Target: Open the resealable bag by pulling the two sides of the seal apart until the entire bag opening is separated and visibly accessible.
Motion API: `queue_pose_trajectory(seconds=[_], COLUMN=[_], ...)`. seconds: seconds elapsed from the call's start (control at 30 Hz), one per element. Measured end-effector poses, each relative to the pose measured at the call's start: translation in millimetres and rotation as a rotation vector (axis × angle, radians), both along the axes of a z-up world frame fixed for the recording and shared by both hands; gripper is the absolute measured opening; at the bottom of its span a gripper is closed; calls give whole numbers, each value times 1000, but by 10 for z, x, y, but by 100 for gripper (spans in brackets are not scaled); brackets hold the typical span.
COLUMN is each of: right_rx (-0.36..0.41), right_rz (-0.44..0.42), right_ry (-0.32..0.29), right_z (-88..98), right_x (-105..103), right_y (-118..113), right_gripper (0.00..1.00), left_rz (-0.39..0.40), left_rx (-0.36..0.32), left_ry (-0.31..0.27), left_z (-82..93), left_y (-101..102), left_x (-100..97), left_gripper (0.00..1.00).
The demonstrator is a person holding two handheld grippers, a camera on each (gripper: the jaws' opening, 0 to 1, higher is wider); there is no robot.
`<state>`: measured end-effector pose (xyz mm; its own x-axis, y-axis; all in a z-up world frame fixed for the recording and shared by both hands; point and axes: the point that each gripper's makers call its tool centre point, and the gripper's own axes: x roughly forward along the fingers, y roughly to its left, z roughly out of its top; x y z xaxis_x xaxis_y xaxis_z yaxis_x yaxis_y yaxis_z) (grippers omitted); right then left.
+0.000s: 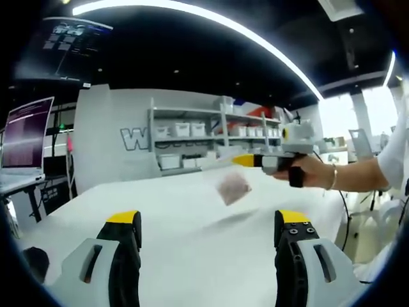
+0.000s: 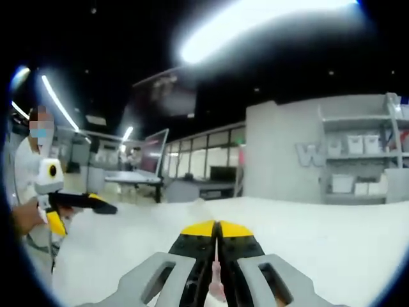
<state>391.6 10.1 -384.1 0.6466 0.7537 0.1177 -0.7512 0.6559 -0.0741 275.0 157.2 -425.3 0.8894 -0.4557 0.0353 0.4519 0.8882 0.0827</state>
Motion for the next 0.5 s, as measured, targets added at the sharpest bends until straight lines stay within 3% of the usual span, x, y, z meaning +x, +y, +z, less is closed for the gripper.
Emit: queue_pose_trajectory(seconds=[0.27, 0.5], right_rx=[9, 22], right_rz=[13, 4], right_ry=[13, 25], right_z=[-54, 12], right_x=[-110, -32], right_y=[-4, 11], right_gripper=[0, 0], left_rz=[-3, -7], left_rx=[-4, -4], left_ry=[1, 2], left_z=[-20, 41], left_y=[-18, 25], left_x=[-18, 66], left_gripper=[83, 83])
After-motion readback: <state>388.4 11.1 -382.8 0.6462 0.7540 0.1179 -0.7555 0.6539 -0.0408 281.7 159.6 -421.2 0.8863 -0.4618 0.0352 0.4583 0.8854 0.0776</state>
